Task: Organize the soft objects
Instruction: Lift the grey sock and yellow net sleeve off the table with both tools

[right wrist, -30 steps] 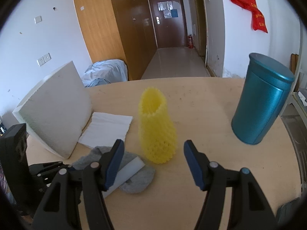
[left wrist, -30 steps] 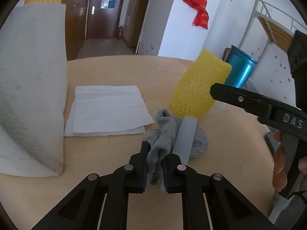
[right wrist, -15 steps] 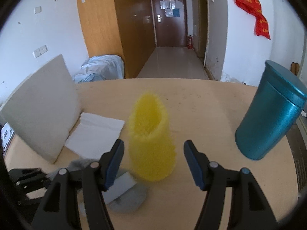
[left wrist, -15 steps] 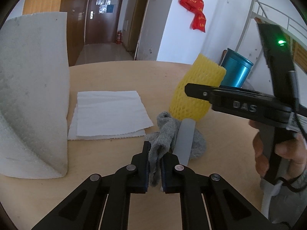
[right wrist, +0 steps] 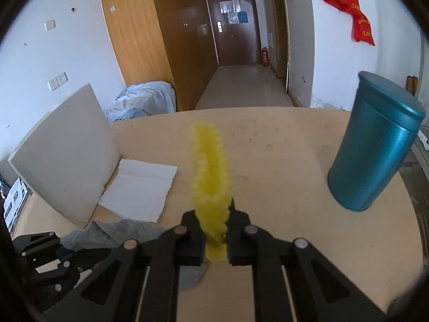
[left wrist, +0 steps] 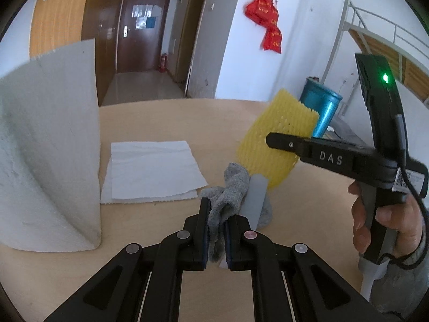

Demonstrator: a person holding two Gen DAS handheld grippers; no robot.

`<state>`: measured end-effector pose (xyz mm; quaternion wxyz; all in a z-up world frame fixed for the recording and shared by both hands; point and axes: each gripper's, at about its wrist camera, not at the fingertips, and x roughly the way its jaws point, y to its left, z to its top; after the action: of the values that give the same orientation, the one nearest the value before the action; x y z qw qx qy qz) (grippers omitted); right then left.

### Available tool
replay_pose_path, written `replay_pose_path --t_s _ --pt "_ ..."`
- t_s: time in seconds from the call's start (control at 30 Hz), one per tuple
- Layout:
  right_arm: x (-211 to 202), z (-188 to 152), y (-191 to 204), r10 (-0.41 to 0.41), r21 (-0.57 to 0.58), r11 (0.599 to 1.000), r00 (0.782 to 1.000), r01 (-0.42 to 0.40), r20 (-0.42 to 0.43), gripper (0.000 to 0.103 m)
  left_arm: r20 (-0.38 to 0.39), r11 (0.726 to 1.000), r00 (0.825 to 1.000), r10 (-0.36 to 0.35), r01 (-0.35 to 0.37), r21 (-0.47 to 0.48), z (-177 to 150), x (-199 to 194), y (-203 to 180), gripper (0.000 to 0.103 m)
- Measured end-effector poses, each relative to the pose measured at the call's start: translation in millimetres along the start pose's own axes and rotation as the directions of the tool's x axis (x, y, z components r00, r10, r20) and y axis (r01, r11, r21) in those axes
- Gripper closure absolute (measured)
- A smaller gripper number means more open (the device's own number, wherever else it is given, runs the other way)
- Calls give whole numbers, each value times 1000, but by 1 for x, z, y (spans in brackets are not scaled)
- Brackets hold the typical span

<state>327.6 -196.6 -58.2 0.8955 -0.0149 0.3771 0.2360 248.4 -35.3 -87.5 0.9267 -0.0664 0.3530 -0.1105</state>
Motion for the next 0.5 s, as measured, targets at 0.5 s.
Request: replay_pose_path --t_s 0.5 --pt "-34 -7 10 24 -16 1000 997 -22 76 88 95 999 995 11 -15 40 18 -47 -8 93"
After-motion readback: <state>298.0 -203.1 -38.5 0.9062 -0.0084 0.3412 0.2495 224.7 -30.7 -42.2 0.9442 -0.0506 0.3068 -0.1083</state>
